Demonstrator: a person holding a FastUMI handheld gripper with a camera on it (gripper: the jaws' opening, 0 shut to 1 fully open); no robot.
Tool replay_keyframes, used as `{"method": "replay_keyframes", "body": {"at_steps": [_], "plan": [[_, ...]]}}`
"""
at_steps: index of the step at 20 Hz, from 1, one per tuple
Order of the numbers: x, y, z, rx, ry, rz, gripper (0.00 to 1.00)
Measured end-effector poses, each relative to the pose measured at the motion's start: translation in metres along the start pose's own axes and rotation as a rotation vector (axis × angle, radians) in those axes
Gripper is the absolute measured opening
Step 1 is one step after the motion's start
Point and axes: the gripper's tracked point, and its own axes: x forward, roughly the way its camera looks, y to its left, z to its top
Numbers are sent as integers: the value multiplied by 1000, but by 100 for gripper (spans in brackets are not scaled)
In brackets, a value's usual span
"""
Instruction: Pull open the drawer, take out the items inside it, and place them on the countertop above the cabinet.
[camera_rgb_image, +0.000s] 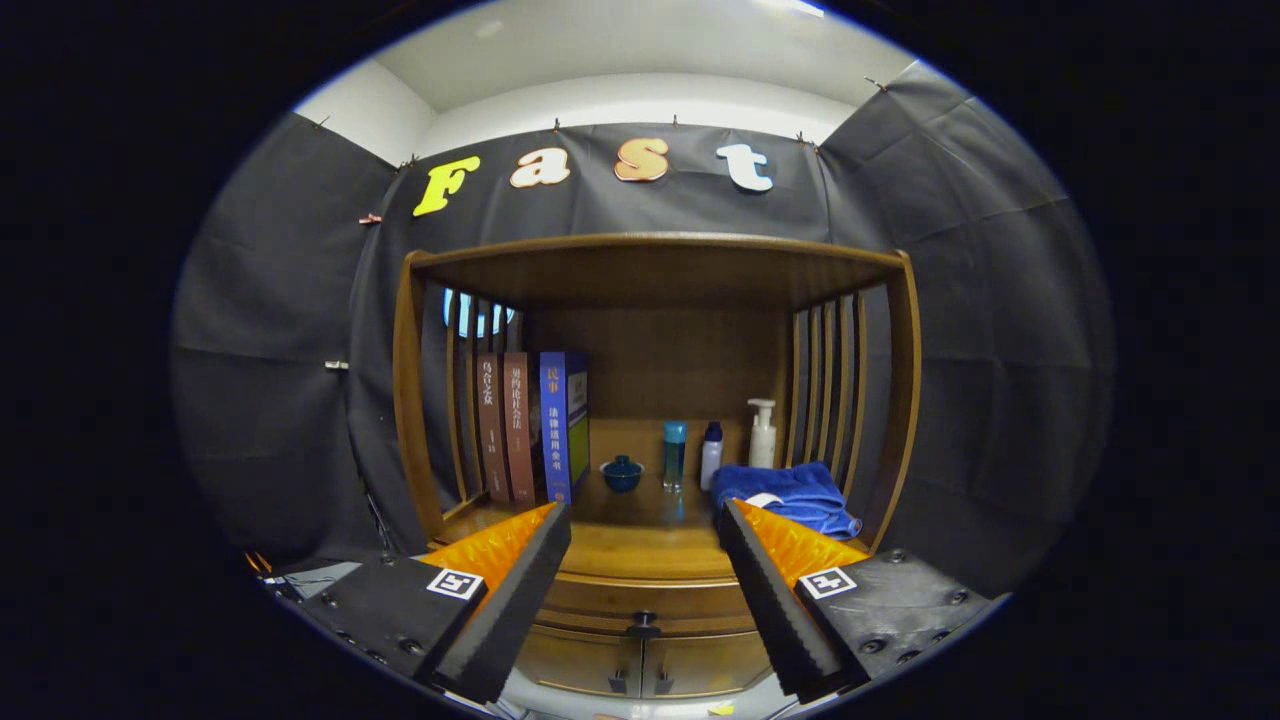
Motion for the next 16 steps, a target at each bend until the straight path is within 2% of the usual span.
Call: {"method": "replay_keyframes", "body": {"at_steps": [6,16], "plan": [[28,-1,-69,16,118,0,99],[79,-9,-203,33,391,-9,100]]}}
